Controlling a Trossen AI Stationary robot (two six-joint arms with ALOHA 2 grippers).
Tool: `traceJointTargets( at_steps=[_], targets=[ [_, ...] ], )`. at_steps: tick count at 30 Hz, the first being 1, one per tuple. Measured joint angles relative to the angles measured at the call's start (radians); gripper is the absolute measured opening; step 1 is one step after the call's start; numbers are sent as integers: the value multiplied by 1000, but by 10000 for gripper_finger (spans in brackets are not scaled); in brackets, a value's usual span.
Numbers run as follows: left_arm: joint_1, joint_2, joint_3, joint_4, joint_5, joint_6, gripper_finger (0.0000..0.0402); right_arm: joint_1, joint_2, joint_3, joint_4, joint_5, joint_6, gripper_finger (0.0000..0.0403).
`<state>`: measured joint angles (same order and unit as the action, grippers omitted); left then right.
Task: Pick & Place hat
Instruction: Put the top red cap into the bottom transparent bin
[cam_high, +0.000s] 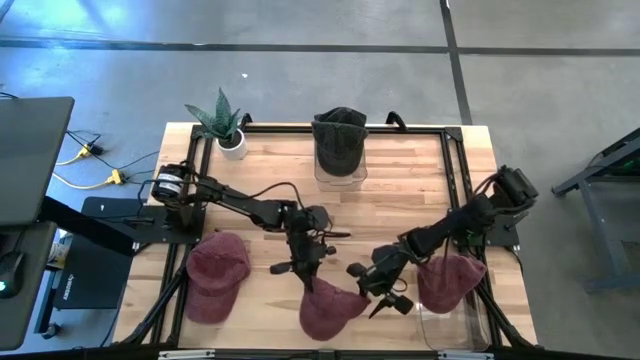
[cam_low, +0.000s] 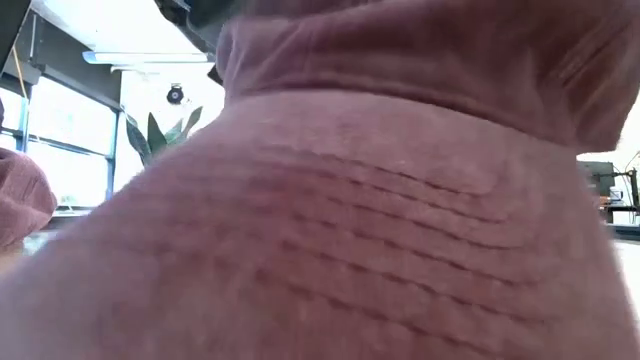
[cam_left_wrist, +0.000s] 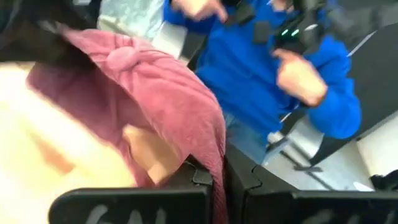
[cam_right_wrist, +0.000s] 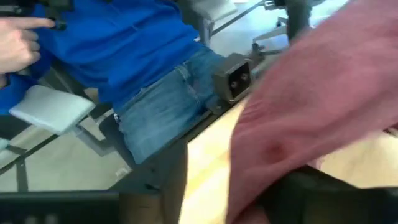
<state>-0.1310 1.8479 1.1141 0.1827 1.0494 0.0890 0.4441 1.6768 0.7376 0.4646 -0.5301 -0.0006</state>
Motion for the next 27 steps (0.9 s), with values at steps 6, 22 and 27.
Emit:
traceJointTargets(
  at_steps=[6, 22, 27],
  targets=[
    [0, -36, 0, -32, -50, 61, 1, 33, -58, 0, -26, 81, -5, 61],
    [0, -43, 5, -19, -197, 12, 137, 81, -168, 0, -222, 493, 0, 11],
    [-2, -43, 5, -103, -77, 59, 198, 97, -174, 0, -248, 548, 0, 4]
  ],
)
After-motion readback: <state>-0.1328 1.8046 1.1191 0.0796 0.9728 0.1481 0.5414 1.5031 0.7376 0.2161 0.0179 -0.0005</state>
